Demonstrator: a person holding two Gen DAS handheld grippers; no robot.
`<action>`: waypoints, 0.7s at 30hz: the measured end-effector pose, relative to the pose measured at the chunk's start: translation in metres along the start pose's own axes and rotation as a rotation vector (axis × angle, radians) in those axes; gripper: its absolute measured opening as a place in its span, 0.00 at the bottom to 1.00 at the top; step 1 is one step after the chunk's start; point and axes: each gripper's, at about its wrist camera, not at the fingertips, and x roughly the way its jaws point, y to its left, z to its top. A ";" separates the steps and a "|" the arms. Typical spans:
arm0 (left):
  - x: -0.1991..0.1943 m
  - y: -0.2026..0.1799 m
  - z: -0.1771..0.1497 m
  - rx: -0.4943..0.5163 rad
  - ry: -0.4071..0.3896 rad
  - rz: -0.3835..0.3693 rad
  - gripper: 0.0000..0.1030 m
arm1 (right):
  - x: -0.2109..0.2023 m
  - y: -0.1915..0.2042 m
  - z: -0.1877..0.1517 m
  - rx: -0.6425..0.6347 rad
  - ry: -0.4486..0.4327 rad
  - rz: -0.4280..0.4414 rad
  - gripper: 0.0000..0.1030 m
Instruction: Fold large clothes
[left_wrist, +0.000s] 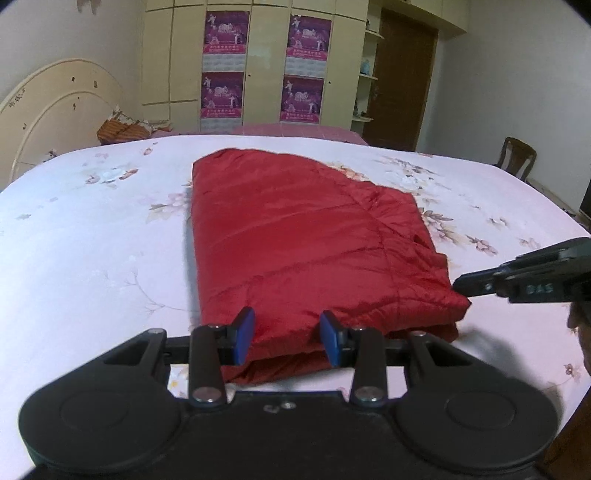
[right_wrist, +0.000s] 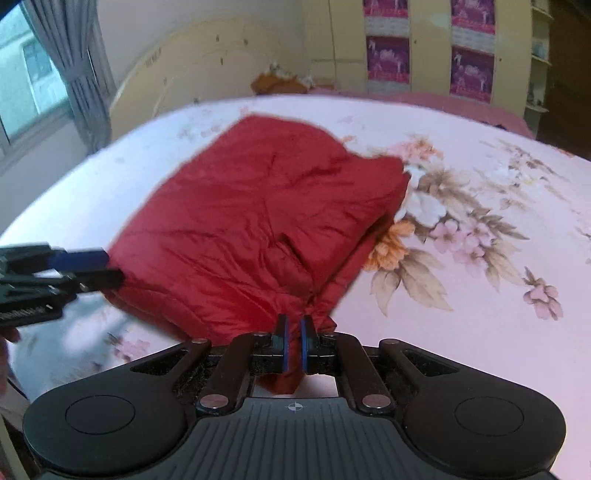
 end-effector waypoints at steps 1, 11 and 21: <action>-0.004 -0.002 0.000 -0.003 0.002 0.005 0.36 | -0.005 0.001 -0.001 0.006 -0.005 -0.005 0.04; -0.095 -0.048 -0.001 -0.073 -0.148 0.108 1.00 | -0.103 0.026 -0.017 0.105 -0.109 -0.045 0.11; -0.143 -0.079 -0.017 -0.103 -0.113 0.153 1.00 | -0.162 0.057 -0.047 0.092 -0.172 -0.201 1.00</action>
